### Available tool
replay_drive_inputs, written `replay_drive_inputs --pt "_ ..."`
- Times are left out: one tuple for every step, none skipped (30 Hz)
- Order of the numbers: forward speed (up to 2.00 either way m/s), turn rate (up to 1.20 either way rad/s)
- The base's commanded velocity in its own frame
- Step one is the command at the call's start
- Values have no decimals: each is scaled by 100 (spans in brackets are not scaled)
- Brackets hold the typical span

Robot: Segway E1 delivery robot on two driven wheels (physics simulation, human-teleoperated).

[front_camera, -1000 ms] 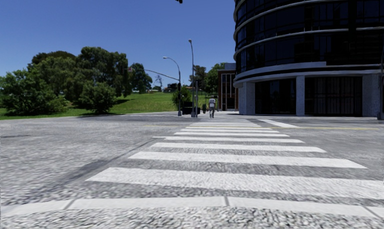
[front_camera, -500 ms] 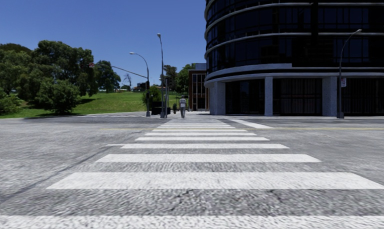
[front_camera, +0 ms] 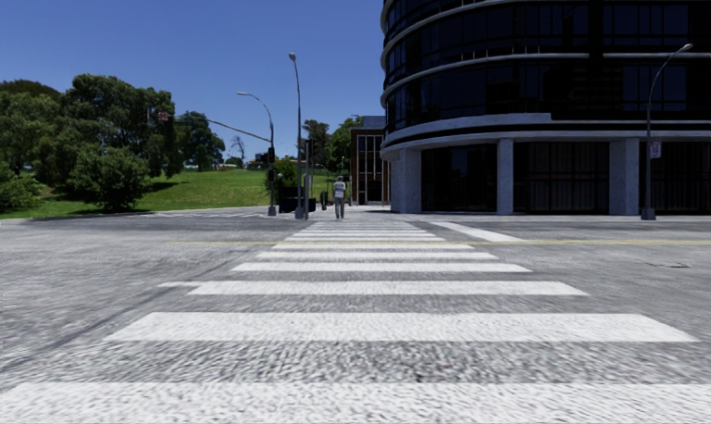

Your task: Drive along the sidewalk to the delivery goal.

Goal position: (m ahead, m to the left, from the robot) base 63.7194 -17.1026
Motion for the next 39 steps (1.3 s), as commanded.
replay_drive_inputs --pt "161 0" --pt "161 0" --pt "161 0" --pt "161 0" --pt "160 0" --pt "160 0" --pt "160 0" --pt "160 0" --pt "160 0" --pt "160 0" --pt "160 0" --pt "160 0" --pt "160 0" --pt "160 0" --pt "160 0" --pt "160 0" --pt "160 0" --pt "160 0" --pt "160 0" --pt "160 0" --pt "160 0" --pt "160 0" --pt "160 0" --pt "160 0" --pt "160 0" --pt "160 0" --pt "160 0" --pt "161 0" --pt "200 0" --pt "200 0" --pt "200 0" --pt "200 0" --pt "200 0" --pt "200 0" --pt "200 0" --pt "200 0" --pt "200 0" --pt "200 0" --pt "200 0"
